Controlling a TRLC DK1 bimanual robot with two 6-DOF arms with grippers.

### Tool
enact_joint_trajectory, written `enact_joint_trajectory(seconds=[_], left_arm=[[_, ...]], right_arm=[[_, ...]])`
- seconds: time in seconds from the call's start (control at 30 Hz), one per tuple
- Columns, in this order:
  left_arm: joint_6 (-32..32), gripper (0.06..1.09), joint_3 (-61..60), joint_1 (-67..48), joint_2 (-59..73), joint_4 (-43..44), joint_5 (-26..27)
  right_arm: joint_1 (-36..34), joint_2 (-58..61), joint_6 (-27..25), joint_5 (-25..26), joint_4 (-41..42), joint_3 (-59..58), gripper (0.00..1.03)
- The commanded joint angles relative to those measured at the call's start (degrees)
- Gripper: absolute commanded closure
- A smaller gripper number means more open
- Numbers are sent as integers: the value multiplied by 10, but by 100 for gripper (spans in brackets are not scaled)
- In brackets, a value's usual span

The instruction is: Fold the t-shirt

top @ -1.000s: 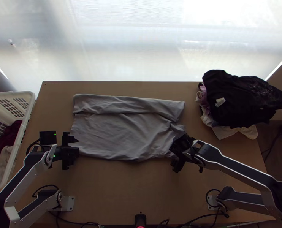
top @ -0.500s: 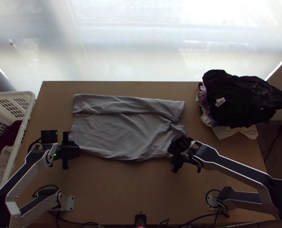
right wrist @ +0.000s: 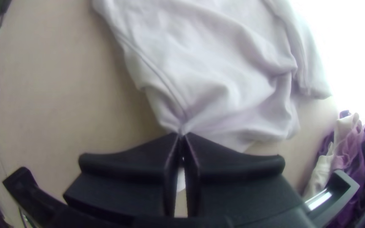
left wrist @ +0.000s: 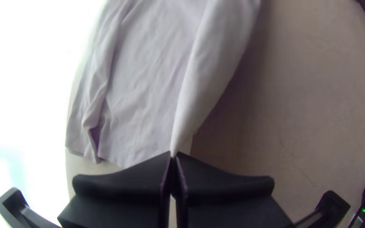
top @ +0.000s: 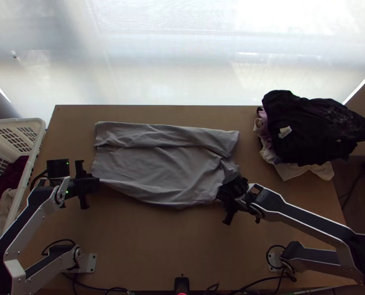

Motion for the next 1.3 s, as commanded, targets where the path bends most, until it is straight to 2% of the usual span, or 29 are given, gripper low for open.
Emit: enact_joint_trajectory(seconds=[0.0, 0.33, 0.6, 0.77, 0.93, 1.07, 1.27], left_arm=[[-20, 105, 72, 36, -5, -60, 10], [-10, 105, 116, 67, -78, -170, 39], [-3, 105, 115, 69, -120, -216, 46], [-30, 105, 105, 59, -83, -146, 47], [-55, 105, 142, 53, 23, -44, 41], [-64, 105, 183, 56, 112, 23, 23], [-85, 105, 232, 56, 203, 66, 6]], right_arm=[[-15, -51, -23, -2, -39, -4, 100], [-36, -132, -38, -21, -170, 1, 100], [-54, -161, -38, -42, -220, 18, 100], [-90, -126, -41, -43, -191, 85, 100], [-138, -45, -53, -43, -132, 159, 100], [-160, 22, -54, -43, -121, 210, 100], [-175, 95, -55, -43, -93, 242, 100]])
